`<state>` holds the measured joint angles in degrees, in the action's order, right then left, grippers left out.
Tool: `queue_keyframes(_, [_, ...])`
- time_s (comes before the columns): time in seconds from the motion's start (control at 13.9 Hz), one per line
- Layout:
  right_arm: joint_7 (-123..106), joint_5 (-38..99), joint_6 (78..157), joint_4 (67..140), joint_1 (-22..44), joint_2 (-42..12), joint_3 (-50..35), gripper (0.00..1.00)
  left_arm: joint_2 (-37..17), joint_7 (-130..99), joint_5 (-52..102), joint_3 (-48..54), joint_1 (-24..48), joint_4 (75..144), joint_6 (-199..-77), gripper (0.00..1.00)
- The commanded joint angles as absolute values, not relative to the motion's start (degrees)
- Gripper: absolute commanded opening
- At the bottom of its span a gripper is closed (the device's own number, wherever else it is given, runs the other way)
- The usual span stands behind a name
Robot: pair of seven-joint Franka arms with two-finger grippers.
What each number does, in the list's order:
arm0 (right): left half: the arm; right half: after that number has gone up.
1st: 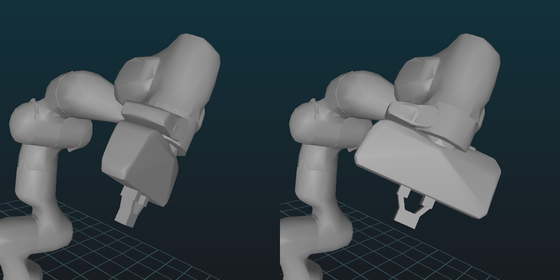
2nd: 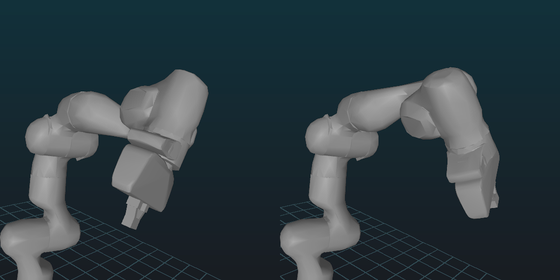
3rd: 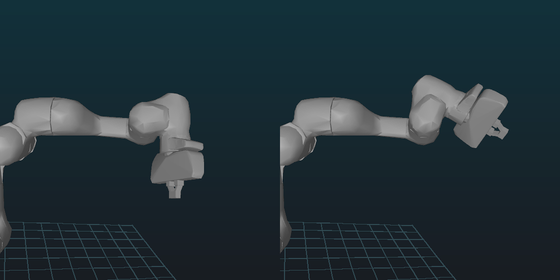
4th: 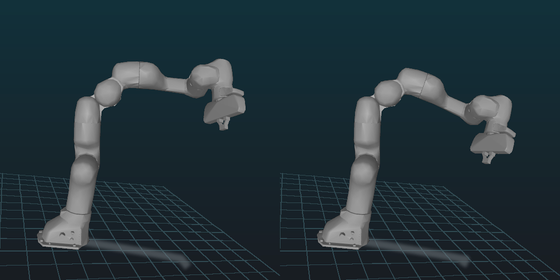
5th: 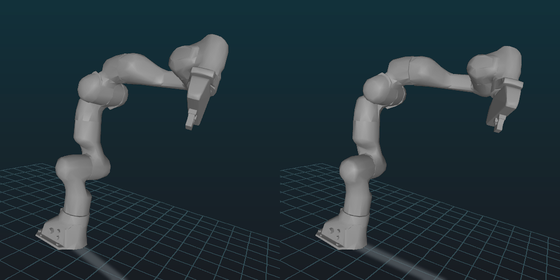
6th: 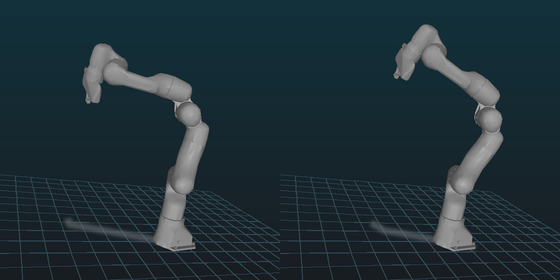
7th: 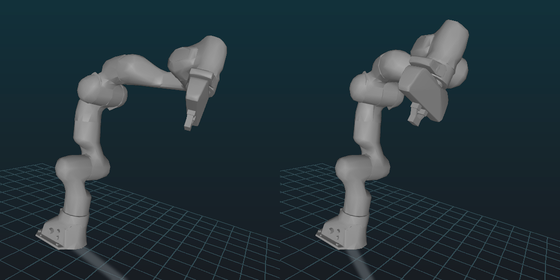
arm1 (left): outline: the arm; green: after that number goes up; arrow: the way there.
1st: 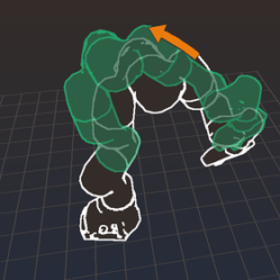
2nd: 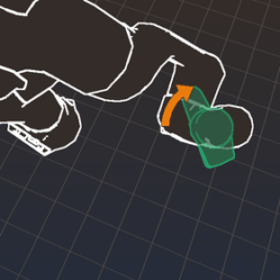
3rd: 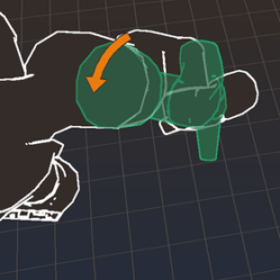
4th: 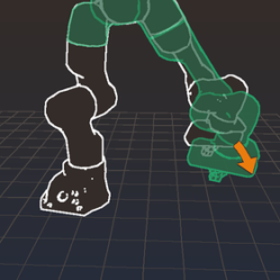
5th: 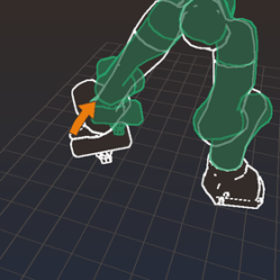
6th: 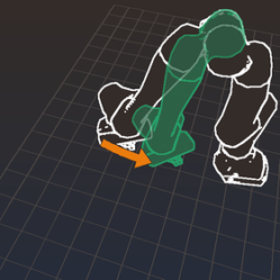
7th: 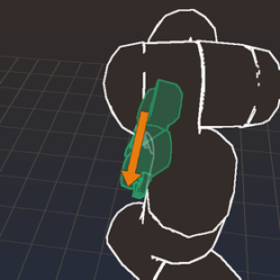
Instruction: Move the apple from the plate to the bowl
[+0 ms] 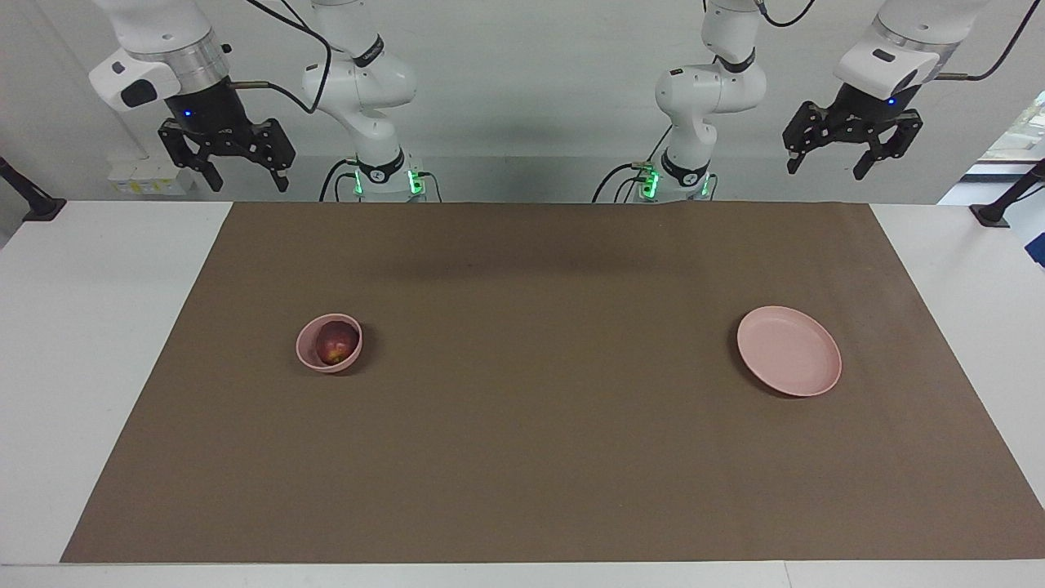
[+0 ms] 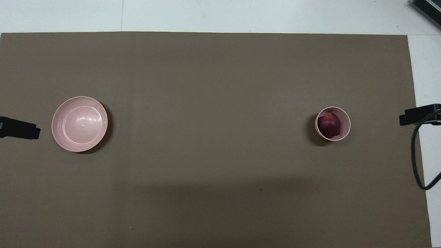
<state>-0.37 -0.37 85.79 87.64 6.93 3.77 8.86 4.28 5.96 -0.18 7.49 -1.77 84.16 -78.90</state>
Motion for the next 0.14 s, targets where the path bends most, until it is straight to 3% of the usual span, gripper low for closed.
queue_keyframes(0.0, [-1.76, -0.09, 85.88, 86.92, 6.42, 3.34, 8.61, 1.0, 4.92, 6.42, -0.62, 7.12, -1.23, 84.29, -79.1, 1.0])
queue_keyframes(0.07, [-1.76, -0.09, 85.87, 86.92, 6.42, 3.34, 8.53, 1.0, 4.92, 6.42, -0.62, 7.12, -1.23, 84.29, -79.1, 1.0])
